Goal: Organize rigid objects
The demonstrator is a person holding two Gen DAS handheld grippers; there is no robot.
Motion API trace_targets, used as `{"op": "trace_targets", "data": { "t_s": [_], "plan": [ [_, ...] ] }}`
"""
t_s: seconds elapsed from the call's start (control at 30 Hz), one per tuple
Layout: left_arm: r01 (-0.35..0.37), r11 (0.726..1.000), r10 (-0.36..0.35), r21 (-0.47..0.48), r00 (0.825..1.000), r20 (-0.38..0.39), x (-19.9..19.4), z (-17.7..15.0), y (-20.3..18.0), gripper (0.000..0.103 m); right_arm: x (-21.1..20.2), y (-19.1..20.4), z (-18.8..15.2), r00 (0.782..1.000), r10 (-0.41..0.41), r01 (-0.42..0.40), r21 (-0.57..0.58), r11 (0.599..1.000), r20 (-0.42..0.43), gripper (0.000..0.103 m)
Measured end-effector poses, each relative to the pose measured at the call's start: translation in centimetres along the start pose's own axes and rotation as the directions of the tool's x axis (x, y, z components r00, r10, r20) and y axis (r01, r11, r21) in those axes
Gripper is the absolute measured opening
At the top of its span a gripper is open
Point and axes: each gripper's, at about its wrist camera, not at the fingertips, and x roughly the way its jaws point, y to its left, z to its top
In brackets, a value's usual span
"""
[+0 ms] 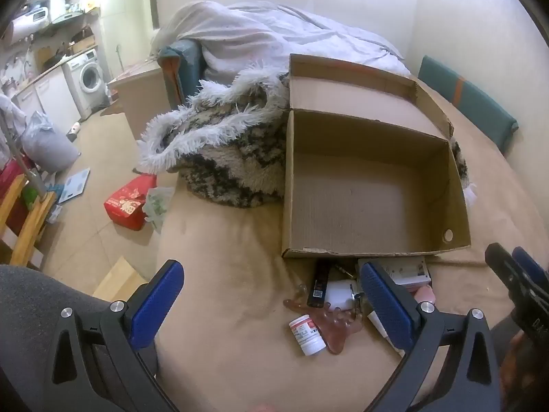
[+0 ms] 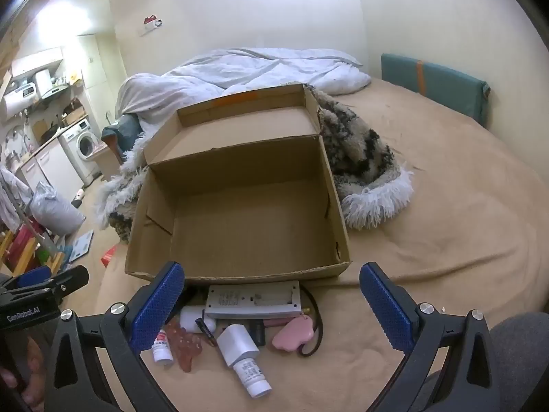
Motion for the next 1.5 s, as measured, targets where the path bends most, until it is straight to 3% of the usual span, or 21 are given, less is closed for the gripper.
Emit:
{"op": "trace_targets", "data": {
  "t_s": [1.5],
  "plan": [
    [0.002, 1.0, -0.003, -0.021, 1.0, -0.012, 0.5, 0.2, 0.6, 0.103, 0.1, 0.5, -0.1, 1.0, -0.002, 0.002, -0.016, 1.0, 0.007, 0.103]
  ]
}}
